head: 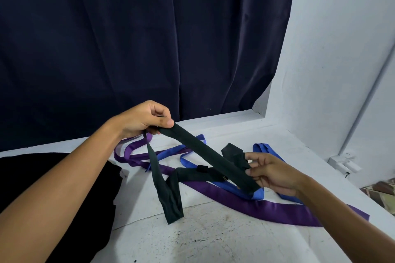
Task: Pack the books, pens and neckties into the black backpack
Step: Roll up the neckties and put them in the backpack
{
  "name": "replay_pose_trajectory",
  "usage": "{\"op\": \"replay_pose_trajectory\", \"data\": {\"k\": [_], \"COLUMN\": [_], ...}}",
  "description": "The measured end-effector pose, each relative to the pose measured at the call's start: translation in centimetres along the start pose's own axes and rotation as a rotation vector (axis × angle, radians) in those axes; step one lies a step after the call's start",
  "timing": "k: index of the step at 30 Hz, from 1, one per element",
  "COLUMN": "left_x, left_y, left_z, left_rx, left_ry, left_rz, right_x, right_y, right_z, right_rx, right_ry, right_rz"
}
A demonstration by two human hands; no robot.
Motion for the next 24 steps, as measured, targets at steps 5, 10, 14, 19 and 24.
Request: {"op": "replay_pose_trajectory", "data": {"k": [5, 10, 14, 19, 24], "left_x": [-1.4, -2.3, -2.4, -2.1, -1.8], "left_y": [1.9, 2.4, 2.1, 2.1, 2.4], "left_z": [1.6, 3.4, 4.1, 3.7, 3.1], "left_rx": [0.023, 0.055, 0.047, 0.026, -0.007], "left_ry": [-0.244, -0.357, -0.342, -0.261, -0.188], "left_rz": [0.040, 0.038, 0.034, 0.043, 0.086], "right_x": [1.0, 1.7, 1.9, 1.3, 1.3], "right_y": [0.6, 1.2, 1.3, 1.1, 1.2], "right_z": [-1.0, -2.2, -2.5, -1.6, -1.0], "right_rx": [0.343, 0.494, 0.366, -0.139, -0.344], "right_ry": [0.266, 0.387, 0.405, 0.305, 0.230], "right_rz": [-0.045, -0.047, -0.106, -0.202, -0.235]}}
Point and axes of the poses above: each hand's wrist, its own x-axis towards the middle knuckle, its own z-axis out of the palm, y = z × x, the point moved 2 cm from there along x, towards the middle knuckle, and after that the axes turned 4 degrees about y, right-handed, at the moved point
